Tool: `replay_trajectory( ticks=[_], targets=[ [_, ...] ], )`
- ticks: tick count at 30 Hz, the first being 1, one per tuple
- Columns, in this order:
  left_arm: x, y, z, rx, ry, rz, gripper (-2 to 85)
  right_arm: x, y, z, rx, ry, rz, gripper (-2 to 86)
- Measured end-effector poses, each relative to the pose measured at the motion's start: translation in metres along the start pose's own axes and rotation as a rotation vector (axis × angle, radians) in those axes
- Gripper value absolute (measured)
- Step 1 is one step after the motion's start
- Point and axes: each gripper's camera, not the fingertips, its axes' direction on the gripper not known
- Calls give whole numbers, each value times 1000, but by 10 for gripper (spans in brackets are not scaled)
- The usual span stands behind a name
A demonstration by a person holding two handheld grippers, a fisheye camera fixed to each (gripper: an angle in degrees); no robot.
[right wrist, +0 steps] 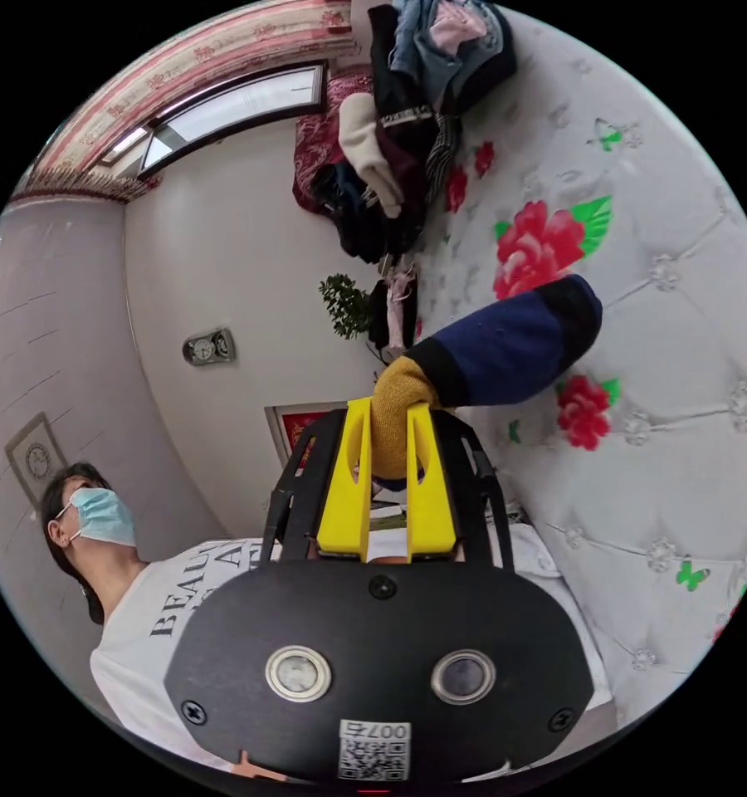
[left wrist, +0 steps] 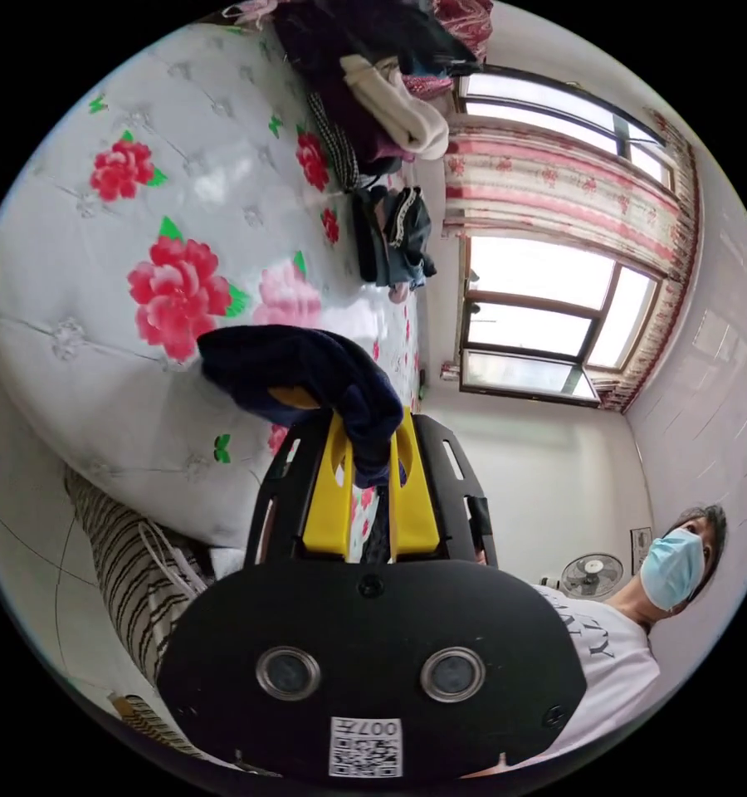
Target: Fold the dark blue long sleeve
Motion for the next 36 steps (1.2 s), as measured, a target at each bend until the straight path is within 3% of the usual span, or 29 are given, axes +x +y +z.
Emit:
replay_trajectory(
  ticks=[7,12,19,24,26,32,36],
  targets=[
    [3,-66,-97,83,101,103,64,-68,-69,124,-19,5,-119,45],
    [25,-164,-189,123,122,223,63,-153,-168,282,-20,27,-317,41],
    [64,-282,-331,200,9,428,72,-238,-263,498,-39,49,-553,39],
    [-20,-287,-388,321,-246,254,81,-181,-277,664,-192,328,-487,38],
    [-78,-256,-387,365,-369,137,75,-148,-264,691,-297,411,-487,38],
    [-150,-161,-301,419,-336,159,56,-77,-192,656,-492,814,-581,33],
    [-148,-126,-197,248,-477,242,50,-59,-137,584,-533,1193,-566,22]
  ],
)
